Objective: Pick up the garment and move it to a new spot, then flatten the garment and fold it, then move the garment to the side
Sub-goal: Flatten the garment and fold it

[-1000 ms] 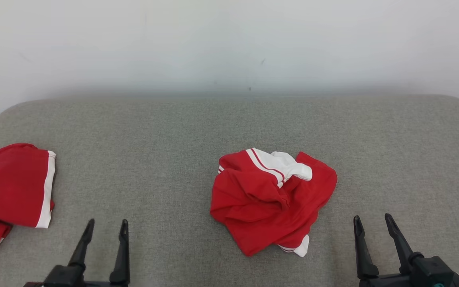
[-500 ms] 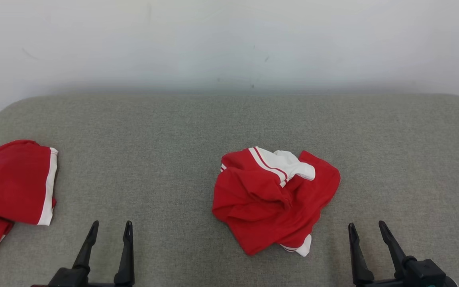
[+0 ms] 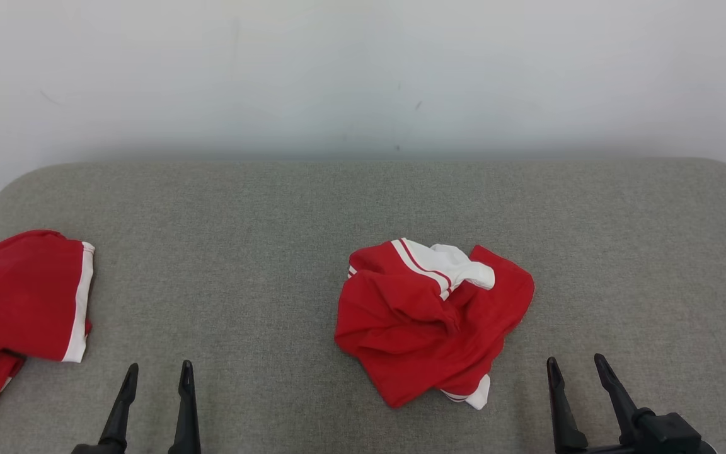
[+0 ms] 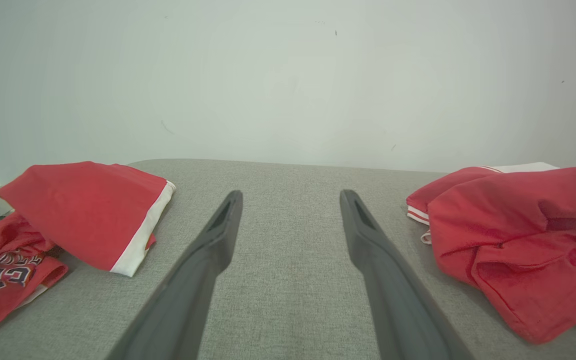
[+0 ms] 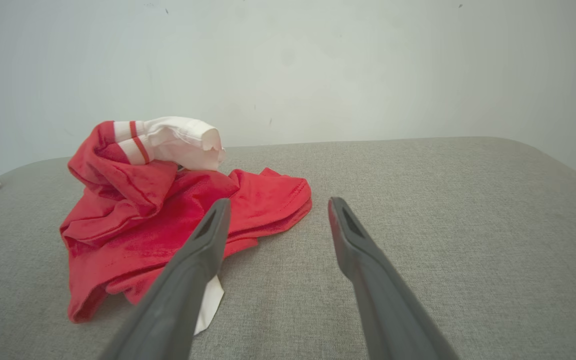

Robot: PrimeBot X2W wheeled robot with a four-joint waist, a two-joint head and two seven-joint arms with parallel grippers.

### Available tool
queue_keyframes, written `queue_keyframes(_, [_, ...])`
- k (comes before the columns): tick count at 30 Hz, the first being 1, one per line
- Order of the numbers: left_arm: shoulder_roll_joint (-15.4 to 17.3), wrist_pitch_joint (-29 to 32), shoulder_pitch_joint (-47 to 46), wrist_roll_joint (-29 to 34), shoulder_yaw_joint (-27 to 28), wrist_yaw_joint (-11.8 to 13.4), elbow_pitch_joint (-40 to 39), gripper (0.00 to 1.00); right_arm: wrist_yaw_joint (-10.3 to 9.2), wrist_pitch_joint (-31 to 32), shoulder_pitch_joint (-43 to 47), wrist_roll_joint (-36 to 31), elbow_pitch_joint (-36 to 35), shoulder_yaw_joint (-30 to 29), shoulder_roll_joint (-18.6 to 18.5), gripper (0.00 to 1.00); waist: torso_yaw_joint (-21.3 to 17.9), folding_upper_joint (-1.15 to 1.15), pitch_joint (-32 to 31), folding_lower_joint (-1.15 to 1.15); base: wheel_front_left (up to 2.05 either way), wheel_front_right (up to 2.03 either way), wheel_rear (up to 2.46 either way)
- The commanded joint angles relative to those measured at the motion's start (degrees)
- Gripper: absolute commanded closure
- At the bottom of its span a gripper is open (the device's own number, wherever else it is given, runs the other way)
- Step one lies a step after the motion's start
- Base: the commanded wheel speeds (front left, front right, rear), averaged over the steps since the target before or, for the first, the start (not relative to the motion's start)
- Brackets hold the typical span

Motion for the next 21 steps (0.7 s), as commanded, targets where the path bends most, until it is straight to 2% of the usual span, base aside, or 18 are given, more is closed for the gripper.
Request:
queue_keyframes(1, [-0.3, -0.2, 1.1, 0.8, 0.4, -0.3, -0.2, 0.0, 0.21, -0.1, 0.5, 0.3, 0.2, 0.2, 0.1, 0.0, 0.1, 0.0, -0.2, 0.0, 0.0, 0.0, 0.0])
queue_keyframes(21, [-0.9, -0.2, 0.8, 1.4, 1.8, -1.0, -0.1, 0.0, 0.21, -0.1, 0.5, 0.1, 0.2, 0.7, 0.1, 0.0, 0.1, 0.0, 0.3, 0.0, 0.0, 0.0, 0.0])
